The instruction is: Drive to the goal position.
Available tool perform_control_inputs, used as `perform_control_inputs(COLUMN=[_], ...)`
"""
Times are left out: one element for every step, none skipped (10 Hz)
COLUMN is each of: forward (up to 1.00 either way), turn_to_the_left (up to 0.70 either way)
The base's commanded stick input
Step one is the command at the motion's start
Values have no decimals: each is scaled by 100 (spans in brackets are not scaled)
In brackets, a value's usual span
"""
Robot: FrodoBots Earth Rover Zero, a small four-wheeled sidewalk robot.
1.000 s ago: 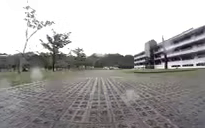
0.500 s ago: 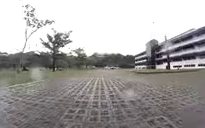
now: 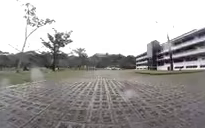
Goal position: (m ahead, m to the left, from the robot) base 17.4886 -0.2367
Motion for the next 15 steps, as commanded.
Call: perform_control_inputs(forward=[70,70,70,70,70,70,70,70,70,70,70,70,70,70,70], turn_to_the_left=[0,0,0,0,0,0,0,0,0,0,0,0,0,0,0])
